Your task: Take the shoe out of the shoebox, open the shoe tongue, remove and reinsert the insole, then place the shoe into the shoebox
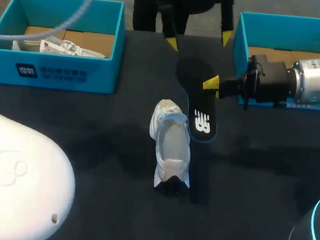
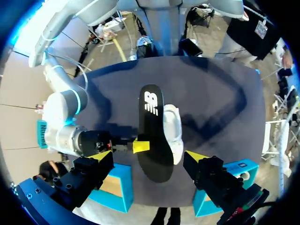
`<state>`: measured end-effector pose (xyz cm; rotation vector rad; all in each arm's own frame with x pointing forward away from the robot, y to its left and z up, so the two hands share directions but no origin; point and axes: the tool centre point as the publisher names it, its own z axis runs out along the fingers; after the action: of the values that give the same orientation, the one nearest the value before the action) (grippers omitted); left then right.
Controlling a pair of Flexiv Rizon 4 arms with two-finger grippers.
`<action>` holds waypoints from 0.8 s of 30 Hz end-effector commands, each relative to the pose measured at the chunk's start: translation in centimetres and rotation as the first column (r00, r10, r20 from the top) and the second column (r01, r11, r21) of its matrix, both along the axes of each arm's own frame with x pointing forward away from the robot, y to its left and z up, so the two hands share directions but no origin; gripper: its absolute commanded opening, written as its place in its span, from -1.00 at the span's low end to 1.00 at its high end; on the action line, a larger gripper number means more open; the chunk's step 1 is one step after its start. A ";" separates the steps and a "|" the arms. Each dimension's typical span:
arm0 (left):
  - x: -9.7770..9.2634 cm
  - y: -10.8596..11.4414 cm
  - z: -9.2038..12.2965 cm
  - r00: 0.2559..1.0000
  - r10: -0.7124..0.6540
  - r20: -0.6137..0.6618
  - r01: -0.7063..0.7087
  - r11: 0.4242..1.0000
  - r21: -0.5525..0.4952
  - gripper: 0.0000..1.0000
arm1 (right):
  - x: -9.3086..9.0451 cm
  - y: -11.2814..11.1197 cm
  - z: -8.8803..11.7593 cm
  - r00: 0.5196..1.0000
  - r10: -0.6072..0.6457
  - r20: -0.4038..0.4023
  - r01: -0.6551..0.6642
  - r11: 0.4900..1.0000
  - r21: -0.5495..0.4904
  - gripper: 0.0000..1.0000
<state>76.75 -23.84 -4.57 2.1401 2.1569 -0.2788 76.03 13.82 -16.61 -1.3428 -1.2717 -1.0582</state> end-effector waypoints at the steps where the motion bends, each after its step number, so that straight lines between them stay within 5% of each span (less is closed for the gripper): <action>1: 0.3 -0.6 0.1 1.000 -0.023 -0.009 0.024 0.955 0.297 1.00 | 0.0 0.1 0.0 1.000 -0.001 0.002 0.001 1.000 0.001 -1.00; 24: 0.6 -1.5 -0.2 0.998 -0.052 0.020 0.045 0.970 0.238 1.00 | 0.5 -0.1 0.3 1.000 0.002 0.006 -0.002 1.000 -0.001 -1.00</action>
<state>77.39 -25.88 -4.46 2.3188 2.2376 0.0250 76.36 13.72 -16.32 -1.3392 -1.2760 -1.0651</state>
